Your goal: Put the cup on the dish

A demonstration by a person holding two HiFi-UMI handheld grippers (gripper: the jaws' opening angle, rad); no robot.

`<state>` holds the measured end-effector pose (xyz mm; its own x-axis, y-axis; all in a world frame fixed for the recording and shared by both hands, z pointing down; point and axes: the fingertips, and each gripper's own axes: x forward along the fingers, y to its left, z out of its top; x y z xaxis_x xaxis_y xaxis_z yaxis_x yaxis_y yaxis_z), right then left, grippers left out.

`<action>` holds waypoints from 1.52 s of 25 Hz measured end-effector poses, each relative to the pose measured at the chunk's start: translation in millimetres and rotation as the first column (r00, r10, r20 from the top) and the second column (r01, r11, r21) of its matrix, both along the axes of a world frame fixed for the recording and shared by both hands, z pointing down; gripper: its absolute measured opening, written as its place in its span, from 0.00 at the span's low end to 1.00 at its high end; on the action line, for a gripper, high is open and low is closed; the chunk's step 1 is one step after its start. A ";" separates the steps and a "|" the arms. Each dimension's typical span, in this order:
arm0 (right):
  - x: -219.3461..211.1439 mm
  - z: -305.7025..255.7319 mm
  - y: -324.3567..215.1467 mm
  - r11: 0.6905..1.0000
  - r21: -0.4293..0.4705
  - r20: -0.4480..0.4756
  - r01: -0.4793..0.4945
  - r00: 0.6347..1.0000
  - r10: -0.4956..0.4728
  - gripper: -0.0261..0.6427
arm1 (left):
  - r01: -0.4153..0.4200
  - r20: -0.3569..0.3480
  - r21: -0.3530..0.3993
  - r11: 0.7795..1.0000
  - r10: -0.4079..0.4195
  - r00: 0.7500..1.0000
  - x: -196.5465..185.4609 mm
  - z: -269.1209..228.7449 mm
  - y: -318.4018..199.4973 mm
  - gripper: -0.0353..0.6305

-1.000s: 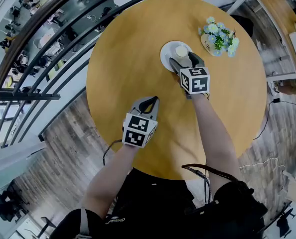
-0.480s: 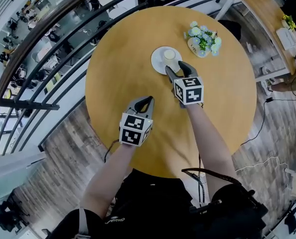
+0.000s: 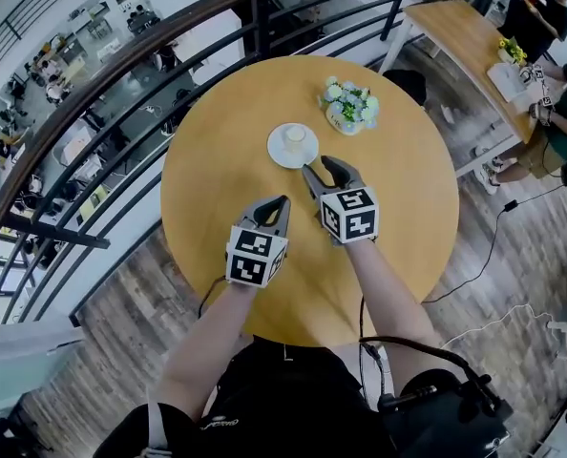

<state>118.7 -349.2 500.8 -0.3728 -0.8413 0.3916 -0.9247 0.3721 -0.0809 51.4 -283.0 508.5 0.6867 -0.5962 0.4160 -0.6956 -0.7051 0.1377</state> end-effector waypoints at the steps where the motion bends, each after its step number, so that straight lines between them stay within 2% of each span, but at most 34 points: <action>1: 0.6 -8.3 5.3 1.000 0.014 0.001 -0.003 1.000 0.003 0.30 | -0.003 -0.006 0.015 1.000 0.003 1.000 1.4 -7.0 0.2 0.05; 9: -7.0 -59.3 59.7 0.997 0.075 0.034 -0.024 0.999 0.022 0.25 | -0.016 -0.042 0.102 0.995 0.021 0.999 5.4 -60.3 21.3 0.05; 15: -13.2 -102.9 95.5 0.988 0.149 0.058 -0.041 0.998 0.033 0.24 | -0.017 -0.101 0.178 0.984 0.036 0.994 5.8 -105.3 35.8 0.05; 21: -8.2 -132.2 118.7 0.979 0.189 0.080 -0.073 0.995 0.058 0.24 | -0.039 -0.125 0.232 0.972 0.070 0.990 13.3 -140.0 47.0 0.05; 31: -12.0 -133.1 131.1 0.977 0.201 0.085 -0.075 0.995 0.059 0.24 | -0.065 -0.110 0.267 0.962 0.098 0.989 16.2 -149.0 55.3 0.05; 38: -17.5 -133.1 129.2 0.978 0.199 0.079 -0.055 0.996 0.040 0.24 | -0.059 -0.104 0.262 0.963 0.089 0.991 12.9 -147.0 53.5 0.05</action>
<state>101.1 -220.0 367.7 -0.3518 -0.9175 0.1856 -0.9360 0.3432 -0.0777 64.2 -229.6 361.5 0.7670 -0.6183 0.1715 -0.6302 -0.7762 0.0196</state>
